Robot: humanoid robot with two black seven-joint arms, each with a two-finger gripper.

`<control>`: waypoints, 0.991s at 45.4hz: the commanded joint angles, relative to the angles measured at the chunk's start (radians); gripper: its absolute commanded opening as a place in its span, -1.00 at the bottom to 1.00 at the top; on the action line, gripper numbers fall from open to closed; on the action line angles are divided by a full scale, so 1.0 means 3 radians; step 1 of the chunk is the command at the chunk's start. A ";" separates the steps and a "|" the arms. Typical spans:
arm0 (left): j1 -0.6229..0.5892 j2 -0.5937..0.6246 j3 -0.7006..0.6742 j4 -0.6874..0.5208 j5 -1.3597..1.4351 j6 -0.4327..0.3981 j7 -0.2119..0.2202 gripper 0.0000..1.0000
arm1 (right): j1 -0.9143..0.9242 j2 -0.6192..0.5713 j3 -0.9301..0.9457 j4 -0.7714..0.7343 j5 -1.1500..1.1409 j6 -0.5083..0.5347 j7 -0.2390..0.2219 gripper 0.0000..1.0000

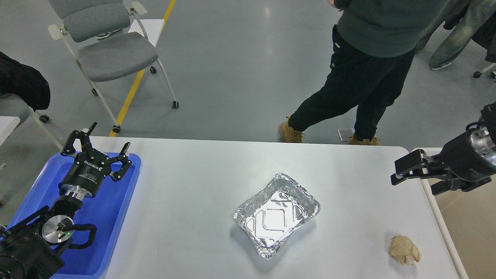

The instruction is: Tidy desktop

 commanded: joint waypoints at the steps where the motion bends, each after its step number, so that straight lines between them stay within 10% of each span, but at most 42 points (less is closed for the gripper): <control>1: 0.0000 0.0000 0.0007 0.0003 0.0005 0.0000 0.0000 0.98 | 0.0001 0.0003 -0.0001 0.0000 -0.0013 -0.0018 0.0000 1.00; 45: 0.0000 0.0000 0.0007 0.0003 0.0005 0.0000 0.0000 0.98 | 0.0032 0.0075 0.0106 -0.0015 0.0028 -0.0013 0.0000 1.00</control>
